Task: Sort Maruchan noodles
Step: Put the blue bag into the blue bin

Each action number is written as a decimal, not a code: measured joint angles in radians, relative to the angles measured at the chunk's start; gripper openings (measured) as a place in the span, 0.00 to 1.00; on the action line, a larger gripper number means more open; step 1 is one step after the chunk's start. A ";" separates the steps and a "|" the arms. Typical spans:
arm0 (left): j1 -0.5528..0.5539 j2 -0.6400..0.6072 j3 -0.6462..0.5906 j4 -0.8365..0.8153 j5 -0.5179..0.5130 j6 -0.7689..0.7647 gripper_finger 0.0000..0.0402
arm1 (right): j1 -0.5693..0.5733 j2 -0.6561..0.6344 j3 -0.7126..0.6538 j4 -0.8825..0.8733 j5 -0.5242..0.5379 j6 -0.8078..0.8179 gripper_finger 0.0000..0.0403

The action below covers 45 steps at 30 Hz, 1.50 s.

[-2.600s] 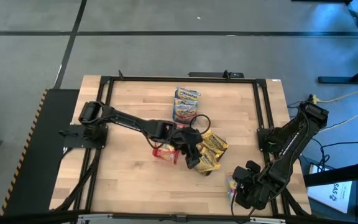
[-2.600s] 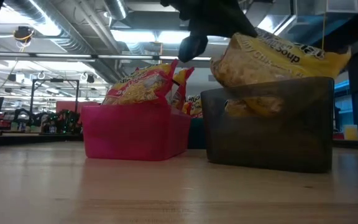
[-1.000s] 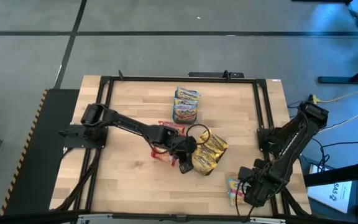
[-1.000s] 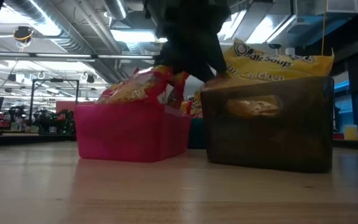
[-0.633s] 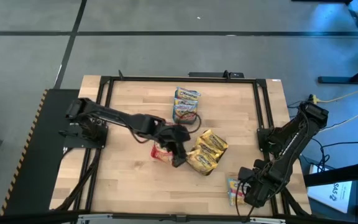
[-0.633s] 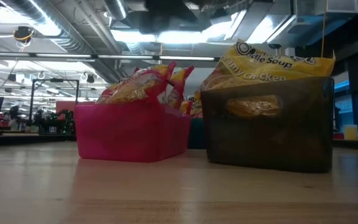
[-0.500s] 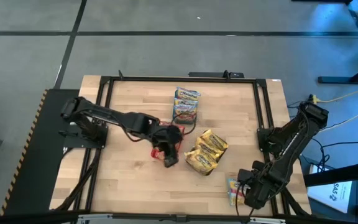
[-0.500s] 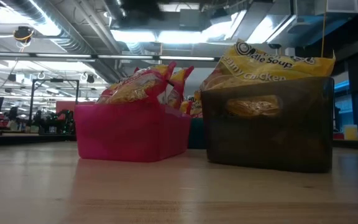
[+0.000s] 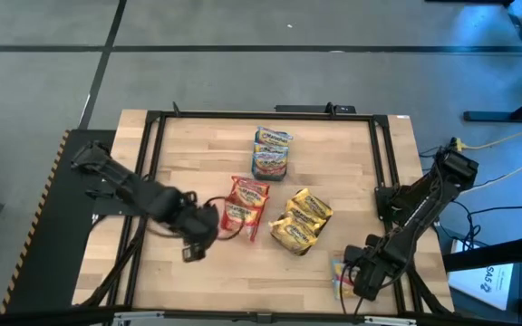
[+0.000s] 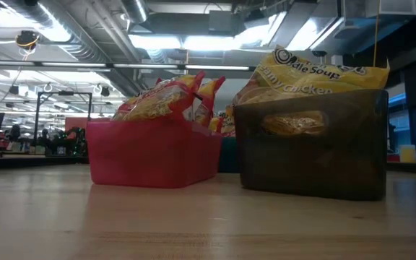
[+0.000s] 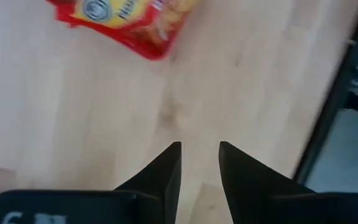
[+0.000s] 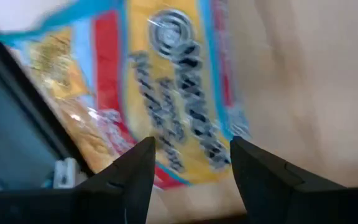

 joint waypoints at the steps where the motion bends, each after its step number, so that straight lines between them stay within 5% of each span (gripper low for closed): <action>1: -0.021 -0.013 -0.005 0.007 -0.013 -0.021 0.25 | 0.000 0.000 -0.010 0.032 -0.002 -0.001 0.51; 16: -0.213 -0.047 -0.014 0.006 -0.256 -0.276 0.25 | 0.000 0.064 -0.012 0.152 -0.081 -0.027 0.50; 30: -0.245 -0.047 -0.014 0.010 -0.323 -0.329 0.25 | 0.001 0.050 -0.013 0.134 -0.073 -0.028 0.03; 38: -0.244 -0.047 -0.014 0.014 -0.342 -0.329 0.25 | -0.030 0.041 -0.003 0.053 -0.069 -0.043 0.01; 45: -0.244 -0.047 -0.014 0.014 -0.344 -0.326 0.25 | -0.107 -0.020 0.121 -0.145 0.036 -0.153 0.00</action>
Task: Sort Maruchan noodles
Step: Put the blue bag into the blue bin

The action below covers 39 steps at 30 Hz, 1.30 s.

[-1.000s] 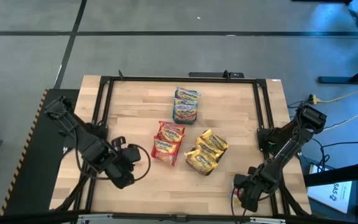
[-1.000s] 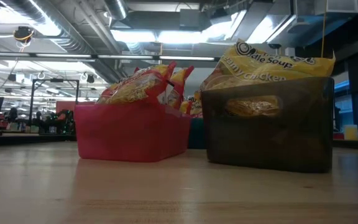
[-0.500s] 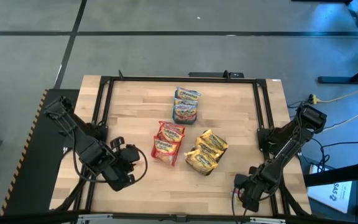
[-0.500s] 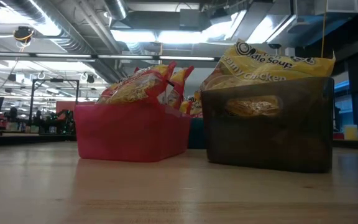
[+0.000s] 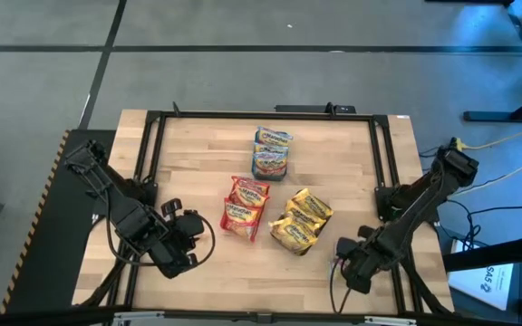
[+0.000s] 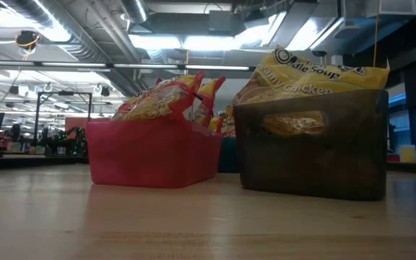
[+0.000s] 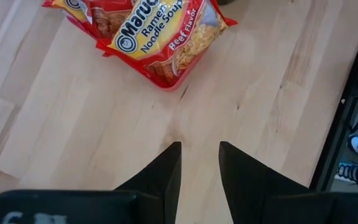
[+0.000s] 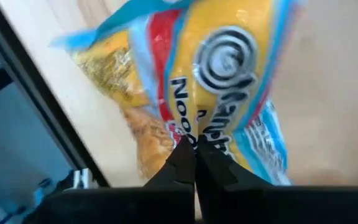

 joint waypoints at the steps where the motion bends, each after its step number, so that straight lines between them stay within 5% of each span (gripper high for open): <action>1: 0.000 0.000 0.000 0.000 -0.003 0.000 0.25 | -0.010 -0.007 0.035 -0.057 0.016 -0.016 0.00; 6: 0.000 0.000 0.000 -0.001 -0.027 0.000 0.25 | -0.052 -0.029 0.235 -0.297 0.104 -0.111 0.00; 10: 0.000 0.000 0.000 -0.001 -0.054 0.000 0.25 | -0.112 -0.030 0.386 -0.389 0.277 -0.203 0.00; 19: -0.001 0.000 0.000 0.007 -0.137 0.000 0.25 | -0.410 -0.030 0.485 -0.187 0.704 -0.522 0.00; 29: -0.001 0.001 0.000 0.007 -0.160 0.038 0.25 | -0.814 0.070 0.485 0.189 0.527 -0.913 0.00; 39: 0.004 0.001 0.000 0.008 -0.192 0.053 0.25 | -1.063 0.180 0.485 0.296 0.484 -1.033 0.00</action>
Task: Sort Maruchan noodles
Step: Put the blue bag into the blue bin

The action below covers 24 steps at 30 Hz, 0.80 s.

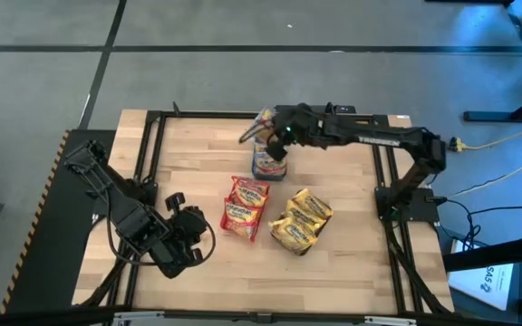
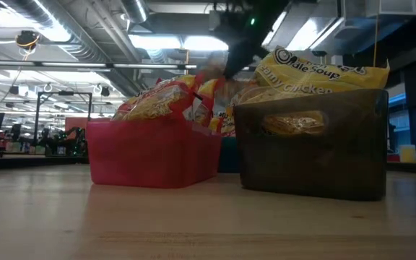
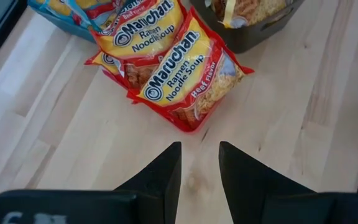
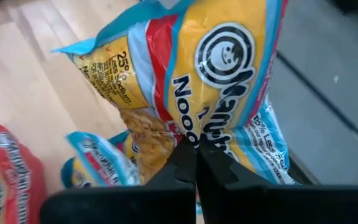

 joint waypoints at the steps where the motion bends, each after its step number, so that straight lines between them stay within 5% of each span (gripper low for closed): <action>1: 0.000 0.000 0.000 0.000 -0.001 0.000 0.25 | -0.018 0.016 0.000 0.006 -0.020 -0.002 0.00; 24: 0.000 0.000 0.000 0.000 -0.018 0.000 0.25 | -0.092 0.128 0.001 -0.205 -0.213 -0.016 0.00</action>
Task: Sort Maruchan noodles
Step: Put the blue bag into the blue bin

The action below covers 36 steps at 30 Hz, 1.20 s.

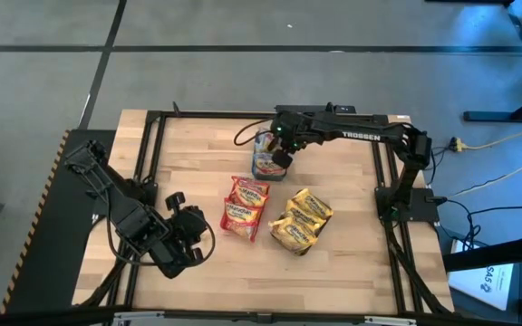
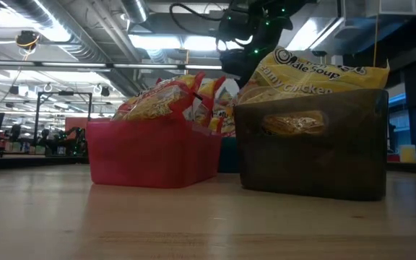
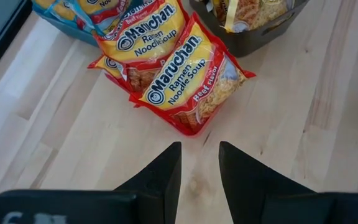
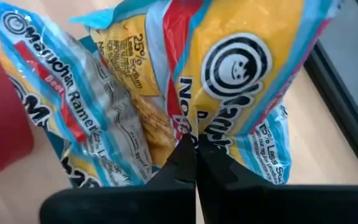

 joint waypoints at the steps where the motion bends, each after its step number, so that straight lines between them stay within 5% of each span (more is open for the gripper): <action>1: 0.000 0.000 0.000 0.000 -0.001 0.000 0.25 | 0.000 0.000 0.000 -0.001 -0.002 0.000 0.00; 13: 0.000 0.000 0.000 0.000 -0.003 -0.001 0.25 | 0.017 0.060 0.002 0.023 -0.172 -0.001 0.00; 19: 0.000 0.000 0.000 0.000 -0.002 0.000 0.25 | 0.054 0.085 0.004 0.036 -0.106 -0.019 0.00; 36: 0.000 0.000 0.000 0.000 -0.002 0.000 0.25 | 0.046 0.084 0.045 -0.055 -0.189 -0.027 0.00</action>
